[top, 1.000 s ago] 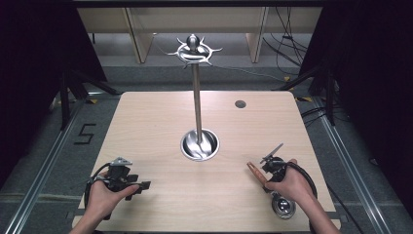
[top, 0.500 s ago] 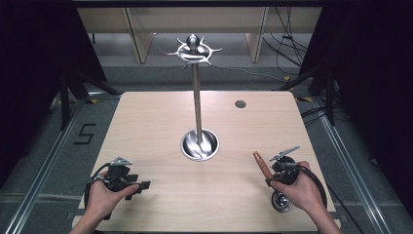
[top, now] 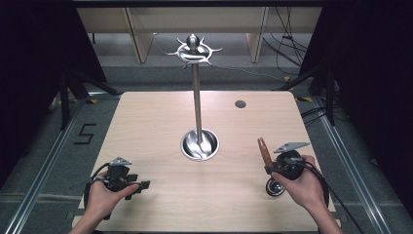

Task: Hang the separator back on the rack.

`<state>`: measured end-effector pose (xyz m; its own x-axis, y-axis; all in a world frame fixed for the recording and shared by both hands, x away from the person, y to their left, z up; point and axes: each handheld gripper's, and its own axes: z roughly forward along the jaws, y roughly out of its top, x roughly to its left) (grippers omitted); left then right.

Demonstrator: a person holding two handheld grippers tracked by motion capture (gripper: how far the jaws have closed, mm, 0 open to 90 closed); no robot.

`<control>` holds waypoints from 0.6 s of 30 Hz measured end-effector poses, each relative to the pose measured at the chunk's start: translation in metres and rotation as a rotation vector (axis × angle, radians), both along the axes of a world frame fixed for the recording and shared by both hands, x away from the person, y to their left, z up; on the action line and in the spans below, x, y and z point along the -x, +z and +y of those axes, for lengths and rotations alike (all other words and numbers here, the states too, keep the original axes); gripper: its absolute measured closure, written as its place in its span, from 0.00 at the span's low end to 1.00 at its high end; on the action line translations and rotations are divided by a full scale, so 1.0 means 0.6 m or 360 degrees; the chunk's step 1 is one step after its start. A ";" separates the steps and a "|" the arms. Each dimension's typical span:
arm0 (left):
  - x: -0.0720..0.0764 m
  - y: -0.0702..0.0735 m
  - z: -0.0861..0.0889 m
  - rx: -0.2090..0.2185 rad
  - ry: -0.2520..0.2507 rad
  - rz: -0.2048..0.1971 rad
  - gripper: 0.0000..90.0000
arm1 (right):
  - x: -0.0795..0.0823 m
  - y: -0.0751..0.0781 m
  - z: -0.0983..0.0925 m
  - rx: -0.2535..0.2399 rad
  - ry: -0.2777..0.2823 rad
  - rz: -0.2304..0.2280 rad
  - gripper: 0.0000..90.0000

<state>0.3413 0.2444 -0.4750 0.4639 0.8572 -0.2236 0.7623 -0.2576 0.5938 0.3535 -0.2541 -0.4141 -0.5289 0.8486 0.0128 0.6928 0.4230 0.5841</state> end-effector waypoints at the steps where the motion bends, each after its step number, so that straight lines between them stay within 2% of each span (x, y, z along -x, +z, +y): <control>1: 0.000 0.001 0.000 0.0002 0.0008 -0.0005 0.41 | 0.000 0.003 0.000 0.0003 0.0007 -0.0030 0.77; 2: 0.000 0.001 0.000 0.0003 0.0000 -0.0010 0.41 | 0.003 0.006 0.002 -0.0033 -0.0024 -0.0032 0.77; 4: 0.000 0.002 0.001 0.0006 0.0005 -0.0014 0.41 | 0.002 0.011 0.000 -0.0034 0.0003 -0.0092 0.77; 5: 0.000 0.002 0.001 0.0007 0.0006 -0.0018 0.41 | 0.005 0.013 0.003 -0.0066 -0.0028 -0.0086 0.77; 6: 0.000 0.002 0.001 0.0006 0.0007 -0.0020 0.41 | 0.004 0.013 0.002 -0.0054 0.0002 -0.0137 0.77; 9: 0.001 0.002 0.001 0.0002 0.0017 -0.0042 0.41 | 0.007 0.019 0.005 -0.0087 -0.0006 -0.0119 0.77; 10: 0.000 0.002 0.001 0.0003 0.0014 -0.0044 0.41 | 0.008 0.021 0.005 -0.0090 -0.0011 -0.0130 0.77; 11: 0.001 0.002 0.001 0.0009 0.0013 -0.0042 0.41 | 0.006 0.019 0.004 -0.0076 0.0025 -0.0183 0.77; 12: 0.001 0.002 0.001 0.0002 0.0020 -0.0047 0.41 | 0.006 0.021 0.004 -0.0095 0.0025 -0.0187 0.77; 13: 0.001 0.002 0.001 0.0003 0.0020 -0.0050 0.41 | 0.009 0.025 0.008 -0.0132 -0.0019 -0.0156 0.77; 14: 0.001 0.002 0.002 0.0002 0.0018 -0.0046 0.41 | 0.009 0.027 0.007 -0.0124 -0.0002 -0.0164 0.77; 15: 0.001 0.002 0.002 0.0005 0.0022 -0.0050 0.41 | 0.008 0.026 0.007 -0.0120 0.0014 -0.0206 0.77; 16: 0.001 0.002 0.001 0.0004 0.0026 -0.0053 0.41 | 0.010 0.030 0.008 -0.0136 -0.0004 -0.0179 0.77; 17: 0.002 0.003 0.001 -0.0005 0.0027 -0.0053 0.41 | 0.009 0.029 0.008 -0.0144 0.0005 -0.0228 0.77; 18: 0.002 0.003 0.001 -0.0007 0.0020 -0.0049 0.41 | 0.010 0.033 0.009 -0.0150 0.0000 -0.0191 0.77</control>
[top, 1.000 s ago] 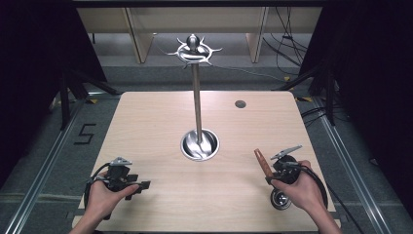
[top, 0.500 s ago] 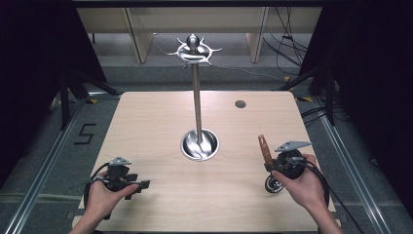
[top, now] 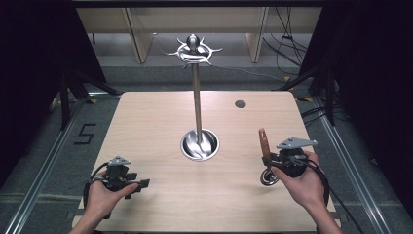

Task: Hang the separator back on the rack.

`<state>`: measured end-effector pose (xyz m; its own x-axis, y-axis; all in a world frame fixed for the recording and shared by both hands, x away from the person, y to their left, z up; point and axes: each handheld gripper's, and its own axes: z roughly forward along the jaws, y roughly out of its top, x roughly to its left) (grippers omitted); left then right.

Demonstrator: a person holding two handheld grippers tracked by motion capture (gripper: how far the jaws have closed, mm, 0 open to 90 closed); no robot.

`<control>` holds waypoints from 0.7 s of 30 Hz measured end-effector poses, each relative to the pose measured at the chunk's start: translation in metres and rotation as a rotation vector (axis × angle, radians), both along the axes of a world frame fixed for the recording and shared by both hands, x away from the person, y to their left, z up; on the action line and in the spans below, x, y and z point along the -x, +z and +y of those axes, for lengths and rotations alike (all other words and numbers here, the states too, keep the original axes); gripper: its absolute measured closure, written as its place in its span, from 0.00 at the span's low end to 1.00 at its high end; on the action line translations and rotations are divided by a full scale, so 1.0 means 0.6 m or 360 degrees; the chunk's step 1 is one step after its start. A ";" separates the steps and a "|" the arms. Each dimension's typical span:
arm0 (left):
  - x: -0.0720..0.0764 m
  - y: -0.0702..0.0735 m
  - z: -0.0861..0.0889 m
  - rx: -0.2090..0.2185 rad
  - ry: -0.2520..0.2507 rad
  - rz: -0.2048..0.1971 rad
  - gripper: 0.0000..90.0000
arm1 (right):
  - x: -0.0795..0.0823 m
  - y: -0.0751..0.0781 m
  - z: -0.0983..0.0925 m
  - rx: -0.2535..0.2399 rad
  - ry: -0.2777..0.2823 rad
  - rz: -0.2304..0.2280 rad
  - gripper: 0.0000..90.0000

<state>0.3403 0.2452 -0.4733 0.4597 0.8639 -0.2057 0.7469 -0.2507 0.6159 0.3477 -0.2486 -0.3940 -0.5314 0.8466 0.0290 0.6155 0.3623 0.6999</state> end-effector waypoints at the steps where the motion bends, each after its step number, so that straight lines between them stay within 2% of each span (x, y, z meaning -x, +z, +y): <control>1: 0.000 0.000 0.000 0.0004 0.0001 -0.0001 0.41 | -0.001 0.000 0.000 0.0000 0.0015 -0.0025 0.77; 2: 0.001 0.000 0.000 0.0003 0.0005 -0.0005 0.41 | 0.000 0.003 0.003 -0.0028 -0.0015 -0.0009 0.77; 4: -0.001 0.000 0.001 0.0005 -0.0002 -0.0003 0.41 | -0.003 0.002 0.003 -0.0010 0.0016 -0.0086 0.77; 5: -0.001 0.000 0.001 0.0009 0.0000 -0.0009 0.41 | -0.003 0.005 0.004 -0.0005 0.0021 -0.0069 0.77; 6: -0.001 0.000 0.001 0.0010 -0.0004 -0.0010 0.41 | -0.002 0.008 0.007 -0.0034 -0.0005 -0.0038 0.77; 8: -0.001 0.000 0.001 0.0015 0.0000 -0.0012 0.41 | -0.002 0.010 0.009 -0.0041 0.0001 -0.0047 0.77; 11: 0.000 0.001 0.002 0.0013 0.0004 -0.0015 0.41 | -0.006 0.010 0.010 -0.0037 0.0026 -0.0136 0.77; 13: 0.000 0.001 0.002 0.0011 0.0003 -0.0017 0.41 | -0.005 0.016 0.012 -0.0058 0.0015 -0.0102 0.77; 15: 0.000 0.001 0.003 0.0013 0.0001 -0.0019 0.41 | -0.007 0.016 0.012 -0.0057 0.0033 -0.0144 0.77; 17: -0.001 0.001 0.003 0.0015 0.0000 -0.0018 0.41 | -0.006 0.022 0.014 -0.0068 0.0025 -0.0139 0.77; 18: -0.001 0.002 0.004 0.0006 0.0001 -0.0020 0.41 | -0.009 0.022 0.011 -0.0029 0.0056 -0.0189 0.77; 19: -0.001 0.002 0.004 0.0006 0.0001 -0.0020 0.41 | -0.008 0.024 0.013 -0.0061 0.0031 -0.0192 0.77; 20: 0.000 0.003 0.003 0.0013 0.0006 -0.0018 0.41 | -0.010 0.024 0.012 -0.0049 0.0046 -0.0236 0.77; 21: -0.001 0.002 0.004 0.0002 -0.0001 -0.0020 0.41 | -0.010 0.025 0.014 -0.0061 0.0032 -0.0231 0.77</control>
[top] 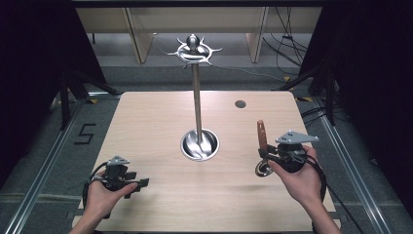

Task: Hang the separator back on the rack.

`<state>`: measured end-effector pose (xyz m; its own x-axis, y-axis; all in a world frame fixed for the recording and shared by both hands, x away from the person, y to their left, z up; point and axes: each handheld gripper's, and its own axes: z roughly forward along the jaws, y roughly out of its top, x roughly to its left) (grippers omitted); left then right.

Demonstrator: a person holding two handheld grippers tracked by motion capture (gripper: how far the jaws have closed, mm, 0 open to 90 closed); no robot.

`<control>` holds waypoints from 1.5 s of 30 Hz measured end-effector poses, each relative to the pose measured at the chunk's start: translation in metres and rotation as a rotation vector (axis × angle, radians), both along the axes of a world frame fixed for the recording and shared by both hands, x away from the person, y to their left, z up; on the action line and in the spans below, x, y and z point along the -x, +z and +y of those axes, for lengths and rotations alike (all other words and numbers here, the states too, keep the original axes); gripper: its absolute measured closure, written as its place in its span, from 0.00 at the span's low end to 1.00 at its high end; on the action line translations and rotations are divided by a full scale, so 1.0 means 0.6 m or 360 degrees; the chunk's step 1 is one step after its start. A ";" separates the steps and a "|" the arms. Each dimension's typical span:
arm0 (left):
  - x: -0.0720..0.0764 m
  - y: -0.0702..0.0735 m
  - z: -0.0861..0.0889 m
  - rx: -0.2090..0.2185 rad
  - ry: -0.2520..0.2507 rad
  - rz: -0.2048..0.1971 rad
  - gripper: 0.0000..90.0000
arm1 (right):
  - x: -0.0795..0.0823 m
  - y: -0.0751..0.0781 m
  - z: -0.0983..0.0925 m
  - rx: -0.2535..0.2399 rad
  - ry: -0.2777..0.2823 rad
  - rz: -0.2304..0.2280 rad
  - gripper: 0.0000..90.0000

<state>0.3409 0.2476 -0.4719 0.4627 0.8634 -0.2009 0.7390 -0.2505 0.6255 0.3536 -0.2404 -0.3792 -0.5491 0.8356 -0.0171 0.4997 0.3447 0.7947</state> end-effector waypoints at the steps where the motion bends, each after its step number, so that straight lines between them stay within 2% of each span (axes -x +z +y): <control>1: 0.000 0.000 0.000 0.0000 0.0000 0.0000 0.41 | 0.000 0.002 0.000 0.0001 0.0001 0.0008 0.77; 3: 0.000 -0.001 -0.001 0.0011 0.0003 0.0006 0.41 | -0.001 0.004 -0.001 0.0004 0.0002 -0.0012 0.77; 4: 0.000 0.000 0.000 0.0012 0.0001 0.0004 0.41 | -0.002 0.004 0.002 -0.0038 -0.0021 -0.0016 0.77; 5: 0.001 0.000 0.000 0.0016 0.0003 0.0004 0.41 | -0.002 0.006 0.001 -0.0025 -0.0007 0.0006 0.77; 8: 0.000 0.000 0.000 0.0006 0.0007 0.0001 0.41 | -0.003 0.008 0.002 -0.0036 -0.0013 0.0006 0.77; 11: 0.000 0.000 0.000 0.0008 0.0004 -0.0001 0.41 | -0.005 0.009 0.003 -0.0032 -0.0007 -0.0036 0.77; 12: 0.000 0.000 0.000 0.0008 0.0004 -0.0001 0.41 | -0.004 0.013 0.005 -0.0045 -0.0016 -0.0010 0.77; 14: 0.000 0.000 0.000 0.0004 0.0006 -0.0003 0.41 | -0.004 0.014 0.006 -0.0048 -0.0017 -0.0014 0.77; 15: 0.000 0.000 0.000 0.0005 0.0006 -0.0004 0.41 | -0.007 0.013 0.005 -0.0035 0.0009 -0.0051 0.77; 17: 0.001 0.001 0.000 0.0006 0.0006 -0.0009 0.41 | -0.007 0.015 0.008 -0.0049 -0.0013 -0.0059 0.77; 19: 0.002 0.001 -0.001 0.0009 0.0007 -0.0020 0.41 | -0.007 0.019 0.009 -0.0042 -0.0005 -0.0042 0.77; 23: 0.001 0.001 0.000 0.0014 0.0005 -0.0010 0.41 | -0.010 0.023 0.015 -0.0053 -0.0009 -0.0077 0.77; 25: 0.001 0.001 0.000 0.0017 0.0008 -0.0020 0.41 | -0.010 0.027 0.017 -0.0054 0.0009 -0.0050 0.77; 27: 0.001 0.001 0.000 0.0015 0.0007 -0.0012 0.41 | -0.012 0.029 0.018 -0.0034 0.0011 -0.0079 0.77; 28: 0.001 0.001 0.000 0.0015 0.0007 -0.0014 0.41 | -0.013 0.029 0.020 -0.0055 0.0000 -0.0093 0.77; 29: 0.001 0.001 0.000 0.0019 0.0006 -0.0016 0.41 | -0.012 0.032 0.020 -0.0048 0.0004 -0.0066 0.77; 33: 0.001 0.002 0.001 0.0020 0.0009 -0.0017 0.41 | -0.012 0.034 0.024 -0.0060 0.0004 -0.0072 0.77; 34: 0.001 0.001 0.001 0.0015 0.0009 -0.0017 0.41 | -0.015 0.032 0.027 -0.0057 0.0009 -0.0131 0.77; 38: 0.001 0.002 0.001 0.0020 0.0001 -0.0018 0.41 | -0.014 0.037 0.030 -0.0061 0.0020 -0.0091 0.77; 45: 0.001 0.002 0.002 0.0015 0.0004 -0.0014 0.41 | -0.019 0.039 0.035 -0.0056 0.0030 -0.0141 0.77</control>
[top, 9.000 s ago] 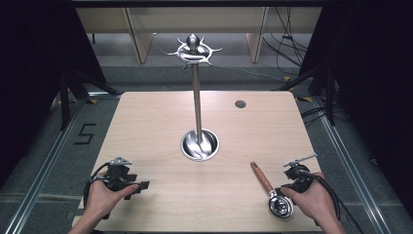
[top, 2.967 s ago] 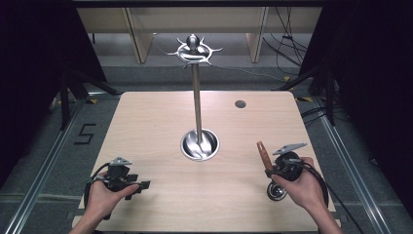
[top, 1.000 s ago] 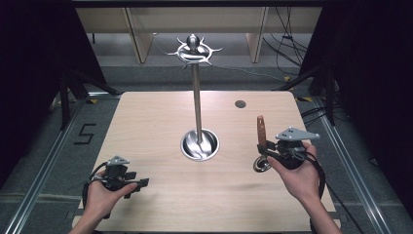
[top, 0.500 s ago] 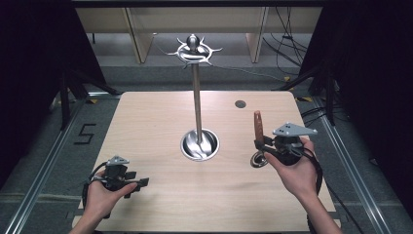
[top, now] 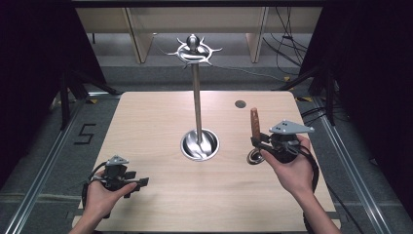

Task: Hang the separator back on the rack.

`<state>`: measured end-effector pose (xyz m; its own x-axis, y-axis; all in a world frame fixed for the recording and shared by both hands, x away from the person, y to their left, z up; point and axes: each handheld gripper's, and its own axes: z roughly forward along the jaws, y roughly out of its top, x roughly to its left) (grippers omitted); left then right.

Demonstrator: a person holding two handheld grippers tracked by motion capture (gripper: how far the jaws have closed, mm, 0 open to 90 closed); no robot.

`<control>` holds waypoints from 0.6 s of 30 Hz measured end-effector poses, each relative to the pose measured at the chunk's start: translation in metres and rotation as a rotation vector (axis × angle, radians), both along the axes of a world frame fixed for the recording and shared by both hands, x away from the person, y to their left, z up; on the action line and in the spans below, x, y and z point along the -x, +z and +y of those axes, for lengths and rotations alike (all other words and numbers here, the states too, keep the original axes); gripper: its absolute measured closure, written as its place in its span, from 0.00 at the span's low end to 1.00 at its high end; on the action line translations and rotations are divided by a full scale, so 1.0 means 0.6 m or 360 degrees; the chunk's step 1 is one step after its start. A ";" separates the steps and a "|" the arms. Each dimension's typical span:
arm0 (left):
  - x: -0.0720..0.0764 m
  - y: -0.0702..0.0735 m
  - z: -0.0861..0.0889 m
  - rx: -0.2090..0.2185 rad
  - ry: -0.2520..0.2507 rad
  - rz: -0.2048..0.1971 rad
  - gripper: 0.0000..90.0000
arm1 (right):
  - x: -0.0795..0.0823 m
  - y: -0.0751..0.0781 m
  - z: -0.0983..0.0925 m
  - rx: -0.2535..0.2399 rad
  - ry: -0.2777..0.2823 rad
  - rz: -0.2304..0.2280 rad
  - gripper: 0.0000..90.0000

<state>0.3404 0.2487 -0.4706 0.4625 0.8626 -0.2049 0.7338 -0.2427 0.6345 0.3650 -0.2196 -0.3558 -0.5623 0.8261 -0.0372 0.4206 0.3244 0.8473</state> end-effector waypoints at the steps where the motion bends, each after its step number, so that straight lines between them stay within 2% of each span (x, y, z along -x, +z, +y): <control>1: 0.000 0.000 0.000 0.0000 0.0000 -0.0001 0.41 | 0.000 0.000 0.000 0.0001 -0.0001 0.0001 0.77; 3: 0.001 0.001 0.000 -0.0003 0.0006 -0.0014 0.41 | 0.001 0.003 0.002 -0.0012 -0.0010 0.0026 0.77; 5: 0.001 0.001 0.000 0.0002 0.0014 -0.0014 0.41 | 0.000 0.002 0.004 -0.0020 -0.0016 -0.0003 0.77; 6: 0.001 0.001 0.000 0.0002 0.0014 -0.0014 0.41 | -0.001 0.004 0.002 0.0004 0.0003 0.0013 0.77; 8: 0.001 0.001 0.000 0.0000 0.0012 -0.0018 0.41 | -0.002 0.006 0.002 0.0012 0.0008 -0.0003 0.77; 10: 0.002 0.002 0.000 -0.0002 0.0018 -0.0020 0.41 | -0.003 0.006 0.005 -0.0018 -0.0010 -0.0019 0.77; 14: 0.001 0.002 0.000 -0.0002 0.0015 -0.0021 0.41 | -0.005 0.011 0.007 0.0000 0.0014 -0.0007 0.77; 16: 0.000 0.002 0.002 0.0004 0.0002 -0.0004 0.41 | -0.007 0.011 0.010 -0.0017 -0.0003 -0.0046 0.77; 18: 0.001 0.002 0.001 0.0006 0.0016 -0.0023 0.41 | -0.009 0.015 0.012 -0.0005 0.0015 -0.0032 0.77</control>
